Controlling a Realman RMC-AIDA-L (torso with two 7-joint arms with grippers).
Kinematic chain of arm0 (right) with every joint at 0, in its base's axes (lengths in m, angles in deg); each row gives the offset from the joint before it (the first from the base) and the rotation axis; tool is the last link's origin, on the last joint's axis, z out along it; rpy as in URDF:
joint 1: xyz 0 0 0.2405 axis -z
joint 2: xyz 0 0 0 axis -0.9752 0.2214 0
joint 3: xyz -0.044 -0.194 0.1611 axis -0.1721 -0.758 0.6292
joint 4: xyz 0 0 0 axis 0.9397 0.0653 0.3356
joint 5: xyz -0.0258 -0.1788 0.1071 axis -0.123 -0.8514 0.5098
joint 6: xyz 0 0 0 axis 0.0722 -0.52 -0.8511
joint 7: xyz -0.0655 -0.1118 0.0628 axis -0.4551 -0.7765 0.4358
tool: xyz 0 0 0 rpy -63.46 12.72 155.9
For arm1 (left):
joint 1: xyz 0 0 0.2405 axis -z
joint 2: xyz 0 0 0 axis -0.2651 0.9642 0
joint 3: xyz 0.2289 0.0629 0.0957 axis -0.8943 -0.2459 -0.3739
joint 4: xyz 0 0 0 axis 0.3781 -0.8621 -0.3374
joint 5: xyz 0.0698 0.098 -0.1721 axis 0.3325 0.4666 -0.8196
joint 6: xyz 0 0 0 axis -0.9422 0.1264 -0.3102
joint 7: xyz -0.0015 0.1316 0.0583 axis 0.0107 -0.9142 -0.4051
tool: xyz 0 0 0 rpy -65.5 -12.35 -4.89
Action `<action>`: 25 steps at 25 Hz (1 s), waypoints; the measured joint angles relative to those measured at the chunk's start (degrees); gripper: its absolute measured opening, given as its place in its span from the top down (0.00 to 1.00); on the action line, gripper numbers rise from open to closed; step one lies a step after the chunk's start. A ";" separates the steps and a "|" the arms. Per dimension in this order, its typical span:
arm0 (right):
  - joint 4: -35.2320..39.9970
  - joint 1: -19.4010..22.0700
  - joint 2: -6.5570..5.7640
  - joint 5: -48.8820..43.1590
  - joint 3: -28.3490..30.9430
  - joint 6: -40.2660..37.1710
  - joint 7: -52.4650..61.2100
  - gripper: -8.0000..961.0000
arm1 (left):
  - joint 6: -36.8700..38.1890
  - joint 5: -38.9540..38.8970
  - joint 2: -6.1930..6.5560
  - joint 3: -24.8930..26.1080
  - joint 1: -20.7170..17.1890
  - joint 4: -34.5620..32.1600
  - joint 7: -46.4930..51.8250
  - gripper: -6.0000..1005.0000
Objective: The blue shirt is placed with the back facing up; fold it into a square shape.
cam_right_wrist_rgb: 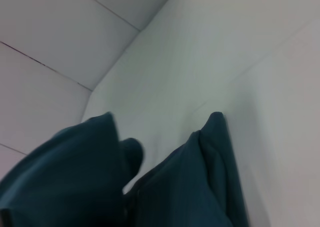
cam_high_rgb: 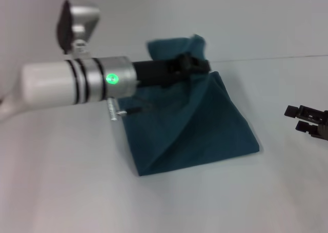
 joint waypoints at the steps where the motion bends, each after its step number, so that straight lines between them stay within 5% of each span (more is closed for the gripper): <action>1: -0.06 0.00 0.00 -0.13 0.00 0.00 0.00 0.14 | -1.32 -1.07 -0.04 -1.77 0.61 1.08 -0.41 0.92; 8: -0.56 0.04 -0.29 -0.23 0.03 0.06 0.00 0.14 | -4.69 -4.30 -0.11 -7.23 2.43 4.68 -3.42 0.91; 16: -0.70 0.25 -0.42 -0.23 0.03 0.43 0.00 0.14 | 2.76 -8.89 -0.11 -10.69 1.84 3.02 -4.78 0.86; 23: -0.70 0.46 -0.73 -0.53 0.06 0.59 0.02 0.14 | 12.44 -17.81 0.76 -8.30 -7.13 -5.75 -5.19 0.57; 24: -0.71 0.39 -0.78 -0.92 0.08 0.59 0.03 0.14 | 13.98 -18.88 1.18 -3.04 -11.82 -7.16 -2.20 0.53; 25: -0.70 0.27 -0.87 -1.61 0.13 0.60 0.11 0.14 | 14.09 -18.92 1.24 -2.45 -12.25 -7.14 -1.85 0.49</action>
